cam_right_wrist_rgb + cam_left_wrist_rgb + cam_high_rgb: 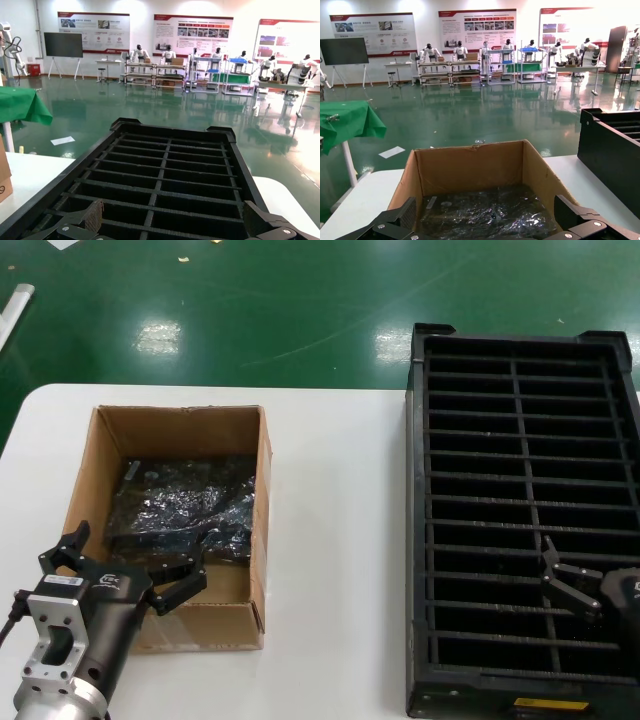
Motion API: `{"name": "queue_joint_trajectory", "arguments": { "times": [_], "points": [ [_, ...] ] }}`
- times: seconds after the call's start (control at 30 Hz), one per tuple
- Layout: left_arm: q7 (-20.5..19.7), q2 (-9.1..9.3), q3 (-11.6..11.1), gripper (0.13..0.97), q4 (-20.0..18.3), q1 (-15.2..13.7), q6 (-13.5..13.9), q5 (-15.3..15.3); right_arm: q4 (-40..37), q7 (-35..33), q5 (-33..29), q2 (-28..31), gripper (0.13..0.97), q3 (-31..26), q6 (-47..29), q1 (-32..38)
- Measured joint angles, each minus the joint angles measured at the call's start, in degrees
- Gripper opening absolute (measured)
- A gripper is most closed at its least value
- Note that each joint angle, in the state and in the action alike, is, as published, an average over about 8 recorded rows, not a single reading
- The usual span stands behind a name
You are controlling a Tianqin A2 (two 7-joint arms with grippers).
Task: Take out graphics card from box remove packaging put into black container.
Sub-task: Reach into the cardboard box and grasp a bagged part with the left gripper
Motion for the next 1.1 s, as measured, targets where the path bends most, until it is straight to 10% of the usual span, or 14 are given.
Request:
{"name": "queue_joint_trajectory", "arguments": {
  "times": [0.37,0.6,0.9,1.1],
  "points": [
    [0.0,-0.77,0.5,0.966,-0.1,-0.1,-0.1,0.2,0.0,0.0,0.0,0.0,0.966,0.0,0.0,0.0],
    [1.6,-7.66,2.8,0.966,0.2,-3.2,2.1,5.6,0.0,0.0,0.0,0.0,0.966,0.0,0.0,0.0],
    [-0.3,-19.23,7.8,0.966,6.2,-15.6,17.7,24.2,0.0,0.0,0.0,0.0,0.966,0.0,0.0,0.0],
    [1.2,-22.87,15.1,0.966,15.2,-27.1,29.9,31.7,0.0,0.0,0.0,0.0,0.966,0.0,0.0,0.0]
  ]
}}
